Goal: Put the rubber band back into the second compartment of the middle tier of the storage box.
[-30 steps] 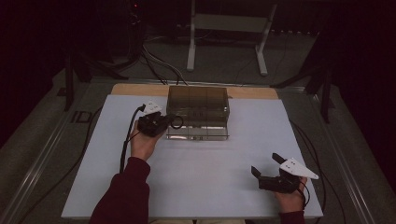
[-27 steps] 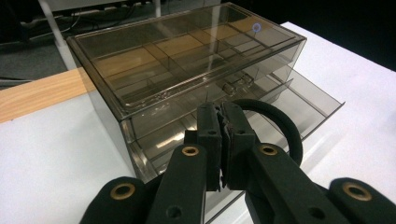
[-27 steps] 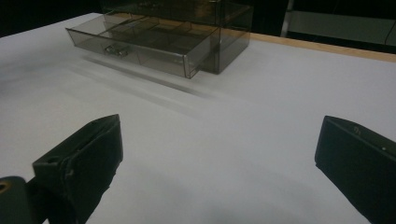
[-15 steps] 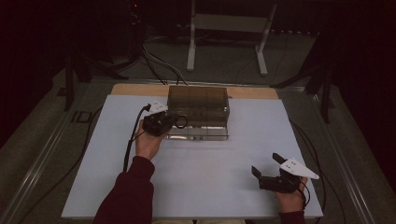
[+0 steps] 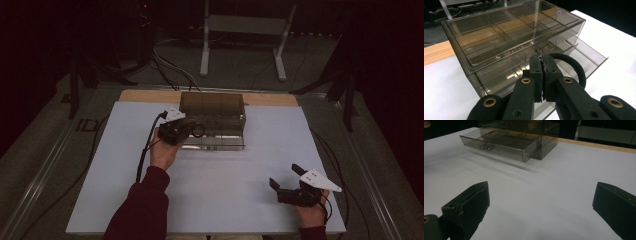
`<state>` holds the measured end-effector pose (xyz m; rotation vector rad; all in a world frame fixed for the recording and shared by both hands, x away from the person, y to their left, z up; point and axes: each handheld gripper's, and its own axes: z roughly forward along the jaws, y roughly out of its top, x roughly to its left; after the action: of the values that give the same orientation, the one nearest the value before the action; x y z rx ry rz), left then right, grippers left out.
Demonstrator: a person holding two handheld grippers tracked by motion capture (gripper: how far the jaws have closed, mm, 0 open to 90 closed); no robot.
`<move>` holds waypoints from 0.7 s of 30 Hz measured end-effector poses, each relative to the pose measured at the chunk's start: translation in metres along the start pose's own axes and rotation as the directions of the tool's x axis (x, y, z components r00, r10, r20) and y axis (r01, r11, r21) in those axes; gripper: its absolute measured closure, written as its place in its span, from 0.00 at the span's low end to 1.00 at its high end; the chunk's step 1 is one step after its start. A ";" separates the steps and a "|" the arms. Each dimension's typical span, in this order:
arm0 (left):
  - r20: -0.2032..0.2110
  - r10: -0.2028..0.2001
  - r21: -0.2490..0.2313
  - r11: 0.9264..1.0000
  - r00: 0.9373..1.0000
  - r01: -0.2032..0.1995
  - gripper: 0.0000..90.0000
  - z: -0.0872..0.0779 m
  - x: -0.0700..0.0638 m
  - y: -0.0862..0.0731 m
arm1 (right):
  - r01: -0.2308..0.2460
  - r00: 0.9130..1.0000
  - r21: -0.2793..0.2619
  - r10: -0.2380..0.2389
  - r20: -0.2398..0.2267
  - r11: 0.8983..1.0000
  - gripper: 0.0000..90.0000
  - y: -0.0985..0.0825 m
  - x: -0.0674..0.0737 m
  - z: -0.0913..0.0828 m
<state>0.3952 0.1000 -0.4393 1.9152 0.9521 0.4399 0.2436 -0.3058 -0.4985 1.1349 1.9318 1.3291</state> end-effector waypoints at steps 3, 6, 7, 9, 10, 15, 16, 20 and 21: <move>0.000 -0.001 -0.001 1.000 1.000 0.001 0.98 0.002 -0.001 0.001 | 0.000 1.000 0.000 0.000 -0.001 1.000 0.02 0.000 0.000 0.000; 0.001 0.003 0.002 1.000 1.000 -0.003 0.98 0.005 -0.002 0.002 | 0.000 1.000 -0.001 0.000 -0.001 1.000 0.02 0.000 0.000 0.000; 0.002 0.004 0.005 1.000 1.000 -0.004 0.98 0.006 -0.003 0.002 | 0.000 1.000 0.000 0.000 -0.001 1.000 0.02 0.000 0.000 0.000; 0.002 0.002 0.005 1.000 1.000 -0.002 0.98 0.008 -0.004 0.002 | 0.000 1.000 0.000 0.000 -0.001 1.000 0.02 0.000 0.000 0.000; 0.002 0.005 0.009 1.000 1.000 -0.005 0.98 0.008 -0.004 0.002 | 0.000 1.000 -0.001 0.000 -0.001 1.000 0.02 0.000 0.000 0.000; 0.003 0.005 0.015 1.000 1.000 -0.006 0.98 0.012 -0.006 0.002 | 0.000 1.000 -0.001 0.000 -0.002 1.000 0.02 0.000 0.000 0.000; 0.002 0.007 0.016 1.000 1.000 -0.007 0.98 0.013 -0.007 0.002 | 0.000 1.000 -0.001 0.000 -0.002 1.000 0.02 0.000 0.000 0.000; 0.002 0.010 0.019 1.000 1.000 -0.010 0.98 0.015 -0.008 0.003 | 0.001 1.000 0.000 -0.001 -0.003 1.000 0.02 0.000 0.000 0.000; 0.003 0.010 0.020 1.000 1.000 -0.010 0.98 0.015 -0.008 0.003 | 0.001 1.000 0.000 -0.001 -0.003 1.000 0.02 0.000 0.000 0.001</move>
<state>0.4012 0.0844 -0.4439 1.9386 0.9490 0.4353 0.2439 -0.3052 -0.4986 1.1330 1.9345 1.3312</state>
